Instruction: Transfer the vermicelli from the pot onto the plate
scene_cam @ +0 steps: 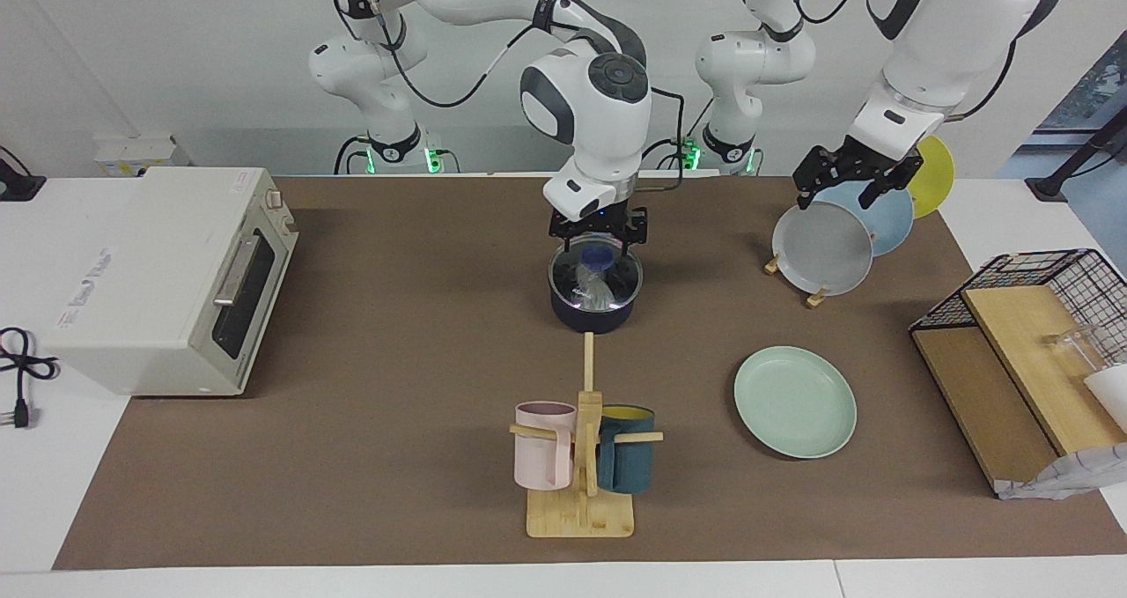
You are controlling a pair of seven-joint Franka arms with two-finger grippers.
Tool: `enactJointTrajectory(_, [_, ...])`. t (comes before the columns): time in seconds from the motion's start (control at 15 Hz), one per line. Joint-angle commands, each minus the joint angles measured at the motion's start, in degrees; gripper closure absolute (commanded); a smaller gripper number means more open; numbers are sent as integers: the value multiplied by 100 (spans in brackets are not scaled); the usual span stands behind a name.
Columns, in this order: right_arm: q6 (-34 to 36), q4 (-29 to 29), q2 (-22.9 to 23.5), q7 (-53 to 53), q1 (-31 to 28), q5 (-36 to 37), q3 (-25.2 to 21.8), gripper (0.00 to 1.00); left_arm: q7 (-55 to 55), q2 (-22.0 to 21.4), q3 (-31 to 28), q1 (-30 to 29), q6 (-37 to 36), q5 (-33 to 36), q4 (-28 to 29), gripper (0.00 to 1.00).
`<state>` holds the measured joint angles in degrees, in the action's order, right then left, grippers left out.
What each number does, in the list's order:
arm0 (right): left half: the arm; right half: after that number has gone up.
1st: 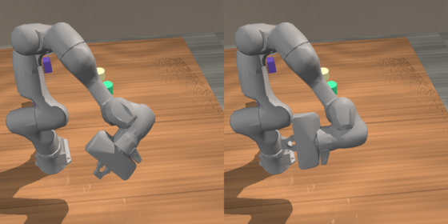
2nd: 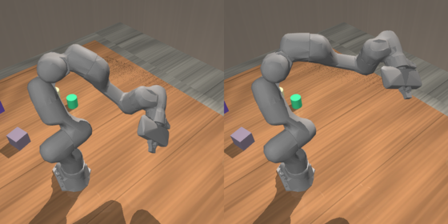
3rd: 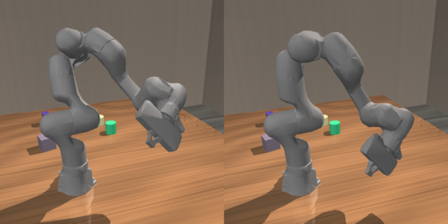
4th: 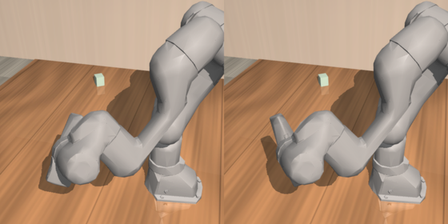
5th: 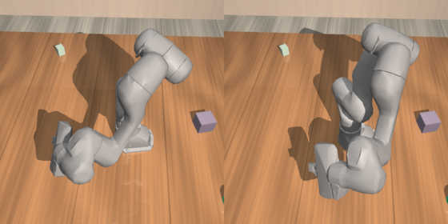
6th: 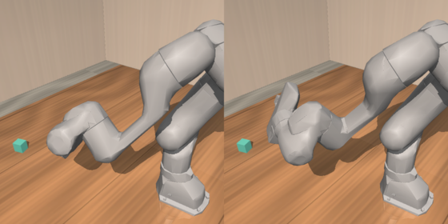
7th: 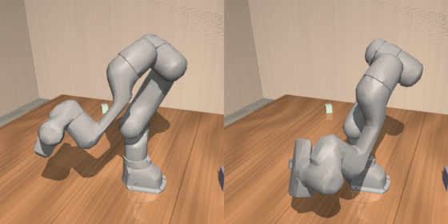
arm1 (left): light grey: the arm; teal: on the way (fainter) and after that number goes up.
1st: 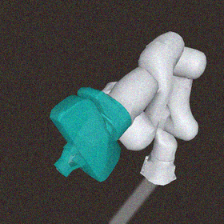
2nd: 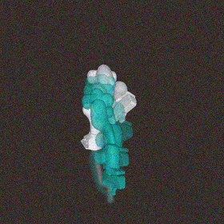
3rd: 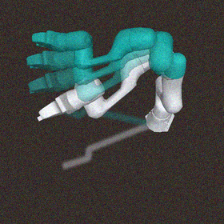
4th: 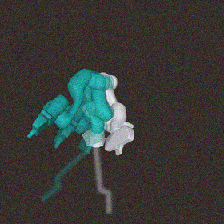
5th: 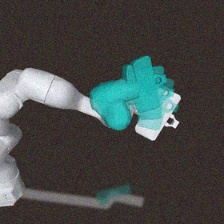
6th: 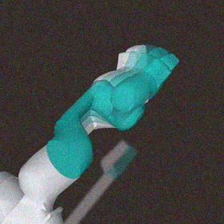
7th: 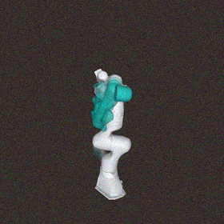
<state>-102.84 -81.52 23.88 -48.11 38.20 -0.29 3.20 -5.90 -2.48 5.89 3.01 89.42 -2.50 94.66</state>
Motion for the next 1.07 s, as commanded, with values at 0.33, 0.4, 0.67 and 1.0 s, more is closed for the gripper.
enactJointTrajectory(0.33, [-711, -768, -128, -137, 162, 20, 5, 0, 45, -42, 52, -73, -82, 101, -36, 0])
enactJointTrajectory(0.4, [-729, -830, -155, -128, 162, 20, 5, 0, 36, -42, 52, -73, -82, 101, -36, 0])
enactJointTrajectory(0.67, [-755, -953, -190, -5, 170, 64, 5, 11, 27, -42, 52, -73, -100, 101, -36, 0])
enactJointTrajectory(1.0, [-825, -1068, -234, 56, 171, 73, 5, 30, 18, -42, 52, -73, -82, 101, -36, 0])
